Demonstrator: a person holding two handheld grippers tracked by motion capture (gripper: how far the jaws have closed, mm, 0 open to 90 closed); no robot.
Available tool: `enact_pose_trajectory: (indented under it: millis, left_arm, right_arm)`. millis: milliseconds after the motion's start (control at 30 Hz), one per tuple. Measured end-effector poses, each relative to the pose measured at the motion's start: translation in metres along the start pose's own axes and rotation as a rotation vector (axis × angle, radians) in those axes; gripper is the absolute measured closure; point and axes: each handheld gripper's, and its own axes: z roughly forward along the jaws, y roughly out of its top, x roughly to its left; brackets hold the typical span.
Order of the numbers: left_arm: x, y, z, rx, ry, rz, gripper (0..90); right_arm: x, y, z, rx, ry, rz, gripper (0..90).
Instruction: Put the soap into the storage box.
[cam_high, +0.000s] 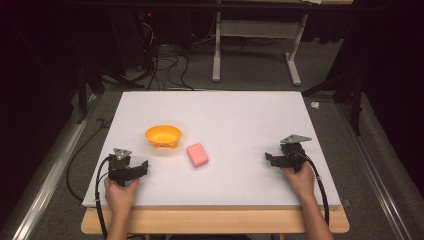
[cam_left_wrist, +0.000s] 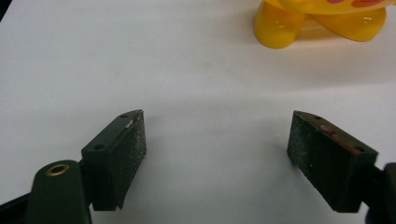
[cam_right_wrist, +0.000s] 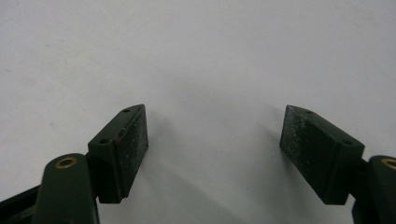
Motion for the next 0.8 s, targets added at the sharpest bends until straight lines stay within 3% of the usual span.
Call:
enact_pose_trajectory:
  millis: [800]
  left_arm:
    - [0.0011, 0.0021, 0.0, 0.018, -0.007, -0.003, 20.0]
  right_arm:
    - [-0.0004, -0.0001, 0.0, -0.001, 0.0, -0.003, 24.2]
